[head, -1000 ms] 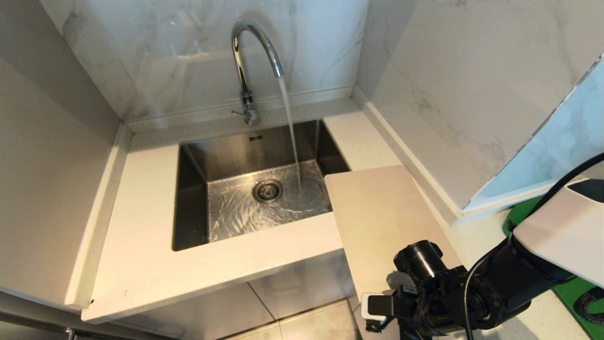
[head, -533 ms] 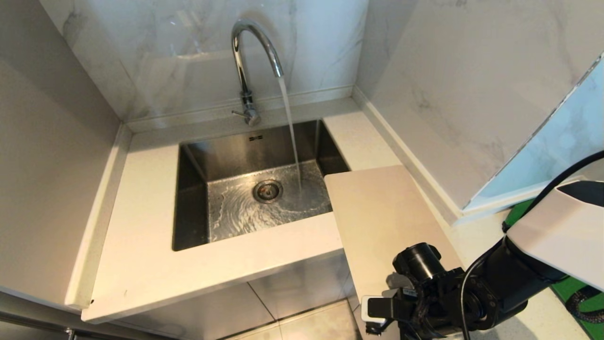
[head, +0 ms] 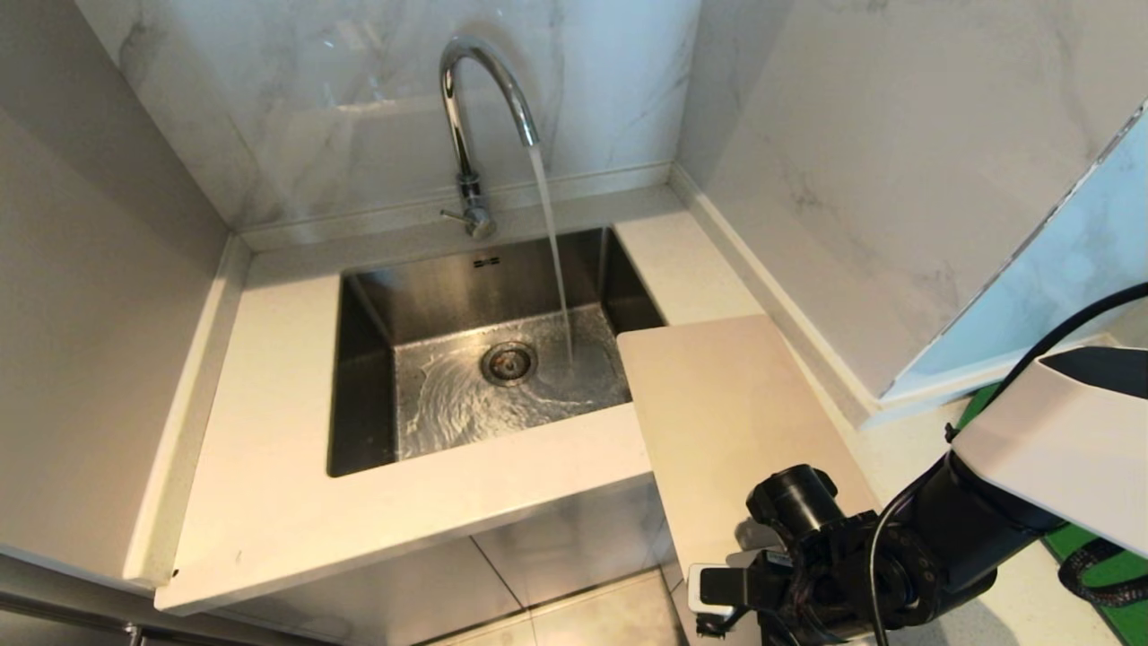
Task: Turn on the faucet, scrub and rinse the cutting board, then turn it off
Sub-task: Pick up the cutting board
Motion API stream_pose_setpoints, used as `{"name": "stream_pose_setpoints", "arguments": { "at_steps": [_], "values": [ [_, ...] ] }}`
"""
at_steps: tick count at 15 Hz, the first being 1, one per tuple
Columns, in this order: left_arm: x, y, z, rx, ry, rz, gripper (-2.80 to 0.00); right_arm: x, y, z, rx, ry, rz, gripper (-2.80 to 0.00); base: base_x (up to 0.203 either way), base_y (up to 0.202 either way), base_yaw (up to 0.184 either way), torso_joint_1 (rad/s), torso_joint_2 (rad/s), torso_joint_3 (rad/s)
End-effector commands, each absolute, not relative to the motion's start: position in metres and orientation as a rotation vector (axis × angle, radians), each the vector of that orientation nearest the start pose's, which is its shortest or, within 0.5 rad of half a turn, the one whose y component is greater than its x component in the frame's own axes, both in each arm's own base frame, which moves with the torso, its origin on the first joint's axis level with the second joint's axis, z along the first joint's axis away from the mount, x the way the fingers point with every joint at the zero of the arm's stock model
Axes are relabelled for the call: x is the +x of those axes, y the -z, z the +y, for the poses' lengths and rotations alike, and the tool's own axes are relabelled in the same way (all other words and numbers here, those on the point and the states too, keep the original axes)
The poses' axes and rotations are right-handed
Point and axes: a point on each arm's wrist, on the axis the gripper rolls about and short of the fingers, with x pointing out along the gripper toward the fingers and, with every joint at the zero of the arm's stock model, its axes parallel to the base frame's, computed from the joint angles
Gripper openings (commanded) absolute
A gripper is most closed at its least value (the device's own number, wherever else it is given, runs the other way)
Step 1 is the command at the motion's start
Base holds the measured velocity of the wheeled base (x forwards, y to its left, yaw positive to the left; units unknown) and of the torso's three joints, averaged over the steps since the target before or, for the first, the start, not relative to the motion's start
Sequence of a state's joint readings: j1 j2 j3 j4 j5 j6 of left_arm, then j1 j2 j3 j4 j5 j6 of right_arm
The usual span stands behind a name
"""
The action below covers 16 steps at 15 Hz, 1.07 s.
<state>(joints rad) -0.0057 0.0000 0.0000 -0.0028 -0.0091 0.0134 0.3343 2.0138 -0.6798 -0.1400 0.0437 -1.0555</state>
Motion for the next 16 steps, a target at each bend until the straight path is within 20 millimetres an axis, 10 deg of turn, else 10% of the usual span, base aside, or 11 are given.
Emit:
{"name": "stream_pose_setpoints", "arguments": {
  "at_steps": [1, 16],
  "values": [
    [-0.0229, -0.0753, 0.0, 0.012, 0.014, -0.005, -2.8, 0.2674, -0.0208, 0.094, -1.089, -0.943, 0.912, 0.0, 0.0, 0.0, 0.0, 0.0, 0.0, 0.0],
    [-0.0229, -0.0753, -0.0001, 0.017, 0.015, -0.005, -2.8, 0.2758, -0.0198, 0.0973, -1.093, -0.938, 0.899, 0.0, 0.0, 0.0, 0.0, 0.0, 0.0, 0.0]
  ]
}}
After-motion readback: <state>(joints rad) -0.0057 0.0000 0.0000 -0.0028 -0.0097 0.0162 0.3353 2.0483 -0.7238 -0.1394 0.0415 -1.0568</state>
